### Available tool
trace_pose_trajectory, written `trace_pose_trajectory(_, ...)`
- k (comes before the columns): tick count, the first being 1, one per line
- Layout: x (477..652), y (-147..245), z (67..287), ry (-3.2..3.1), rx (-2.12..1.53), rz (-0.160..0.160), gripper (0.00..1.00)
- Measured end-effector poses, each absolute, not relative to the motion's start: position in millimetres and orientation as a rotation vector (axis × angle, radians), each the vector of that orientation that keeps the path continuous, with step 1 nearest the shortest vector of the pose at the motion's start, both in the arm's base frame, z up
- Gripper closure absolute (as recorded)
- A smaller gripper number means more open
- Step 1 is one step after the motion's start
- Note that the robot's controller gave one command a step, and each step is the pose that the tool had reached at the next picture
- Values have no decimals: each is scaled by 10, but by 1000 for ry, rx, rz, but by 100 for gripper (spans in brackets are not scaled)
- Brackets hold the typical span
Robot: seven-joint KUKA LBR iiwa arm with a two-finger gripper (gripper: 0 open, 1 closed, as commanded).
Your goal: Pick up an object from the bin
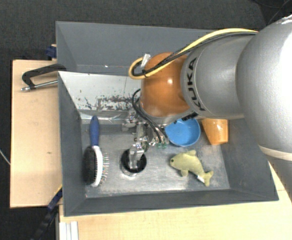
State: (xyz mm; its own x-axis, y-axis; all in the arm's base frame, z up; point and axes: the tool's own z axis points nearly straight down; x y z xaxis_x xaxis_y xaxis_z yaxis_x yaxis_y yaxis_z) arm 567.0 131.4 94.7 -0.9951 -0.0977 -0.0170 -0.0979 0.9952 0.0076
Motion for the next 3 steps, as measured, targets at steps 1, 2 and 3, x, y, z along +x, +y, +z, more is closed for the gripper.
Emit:
trace_pose_trajectory(1, 5301, 784, 763, 3062, -650, 6, 0)
trace_pose_trajectory(2, 5260, 765, 771, 3085, -658, 1, 100)
trace_pose_trajectory(3, 5427, 737, 2253, 2984, -936, -2, 100)
